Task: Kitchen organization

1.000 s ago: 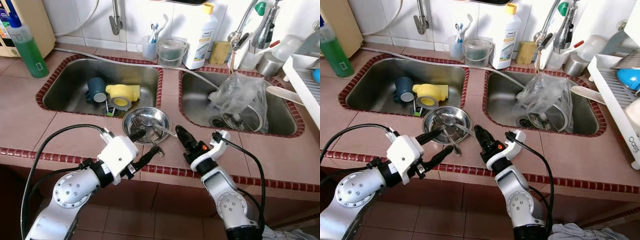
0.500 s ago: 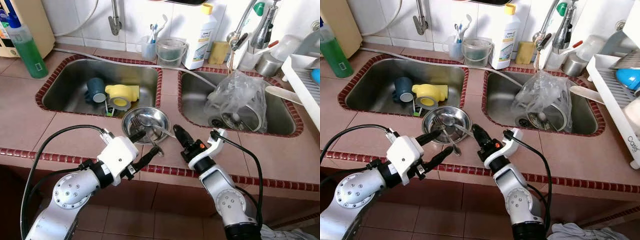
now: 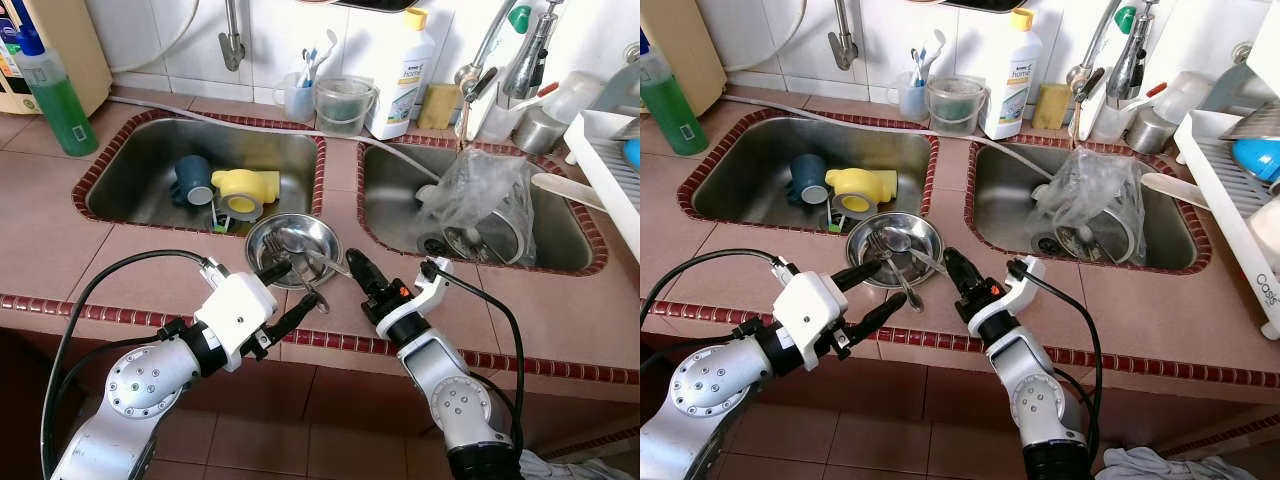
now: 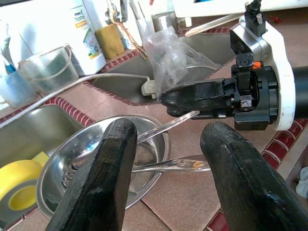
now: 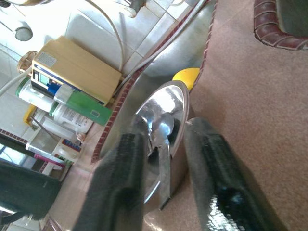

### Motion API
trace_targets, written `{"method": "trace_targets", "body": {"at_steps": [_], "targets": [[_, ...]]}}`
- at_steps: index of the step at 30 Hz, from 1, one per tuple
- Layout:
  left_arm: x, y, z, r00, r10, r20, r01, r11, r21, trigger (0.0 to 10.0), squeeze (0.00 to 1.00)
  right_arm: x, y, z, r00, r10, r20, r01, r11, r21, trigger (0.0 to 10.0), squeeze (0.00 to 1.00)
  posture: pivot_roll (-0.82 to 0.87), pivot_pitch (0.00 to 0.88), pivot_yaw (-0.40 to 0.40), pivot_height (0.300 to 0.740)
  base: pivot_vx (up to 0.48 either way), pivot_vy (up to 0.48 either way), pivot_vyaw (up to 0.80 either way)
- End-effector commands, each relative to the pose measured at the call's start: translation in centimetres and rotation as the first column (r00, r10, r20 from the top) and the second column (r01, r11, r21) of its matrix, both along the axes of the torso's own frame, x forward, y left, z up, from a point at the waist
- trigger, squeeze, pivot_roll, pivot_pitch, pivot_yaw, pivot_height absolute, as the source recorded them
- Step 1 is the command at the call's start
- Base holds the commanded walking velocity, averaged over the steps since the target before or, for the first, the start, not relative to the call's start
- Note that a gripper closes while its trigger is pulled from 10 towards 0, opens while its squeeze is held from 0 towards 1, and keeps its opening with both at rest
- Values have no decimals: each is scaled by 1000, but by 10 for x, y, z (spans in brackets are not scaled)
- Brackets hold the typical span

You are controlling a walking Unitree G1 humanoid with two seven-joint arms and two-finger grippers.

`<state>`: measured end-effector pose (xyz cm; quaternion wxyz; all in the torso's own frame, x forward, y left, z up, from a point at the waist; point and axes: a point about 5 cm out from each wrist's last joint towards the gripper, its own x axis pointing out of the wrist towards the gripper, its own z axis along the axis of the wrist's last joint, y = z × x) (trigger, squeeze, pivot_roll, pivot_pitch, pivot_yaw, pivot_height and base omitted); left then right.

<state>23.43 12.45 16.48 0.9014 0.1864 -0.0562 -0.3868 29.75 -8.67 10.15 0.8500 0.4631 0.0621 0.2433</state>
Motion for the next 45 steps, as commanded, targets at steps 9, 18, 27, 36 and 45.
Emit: {"method": "trace_targets", "body": {"at_steps": [9, 18, 27, 36, 45], "targets": [[-2, 0, 4, 1000, -11, 13, 11, 1000, 8, 10000, 0, -11, 18, -22, 992, 32, -120, -27, 999, 43, 10000, 0, 213, 93, -65, 740, 0, 0, 0], [-1, 0, 5, 1000, -5, 16, 5, 1000, 5, 10000, 0, -12, 24, -27, 984, 80, -158, -72, 996, 55, 10000, 0, 214, 98, -69, 740, 0, 0, 0], [-2, 1, 6, 1000, 1, 19, -1, 1000, 4, 10000, 0, -15, 26, -32, 977, 92, -193, -81, 995, 65, 4627, 0, 217, 101, -72, 740, 0, 0, 0], [-1, 1, 6, 1000, -2, 21, 2, 1000, 5, 10000, 0, -17, 28, -33, 973, 94, -210, -76, 993, 93, 0, 0, 213, 102, -69, 740, 0, 0, 0], [-1, 1, 6, 1000, -4, 23, 4, 1000, 6, 10000, 0, -19, 28, -35, 970, 96, -222, -75, 992, 98, 0, 0, 213, 103, -68, 740, 0, 0, 0]]}}
